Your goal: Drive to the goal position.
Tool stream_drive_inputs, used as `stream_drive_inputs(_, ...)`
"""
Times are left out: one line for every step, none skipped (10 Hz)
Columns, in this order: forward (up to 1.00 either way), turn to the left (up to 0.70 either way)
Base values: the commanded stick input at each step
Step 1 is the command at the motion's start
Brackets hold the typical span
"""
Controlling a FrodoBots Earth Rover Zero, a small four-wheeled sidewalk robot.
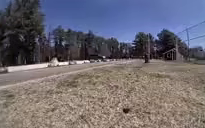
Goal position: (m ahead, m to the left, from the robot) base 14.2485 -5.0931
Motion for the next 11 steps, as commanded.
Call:
stream_drive_inputs(0.7,0.0)
stream_drive_inputs(0.7,0.0)
stream_drive_inputs(0.7,0.0)
stream_drive_inputs(0.7,0.0)
stream_drive_inputs(0.7,0.0)
stream_drive_inputs(0.7,0.01)
stream_drive_inputs(0.7,0.04)
stream_drive_inputs(0.7,0.01)
stream_drive_inputs(0.7,0.0)
stream_drive_inputs(0.7,0.0)
stream_drive_inputs(0.7,0.0)
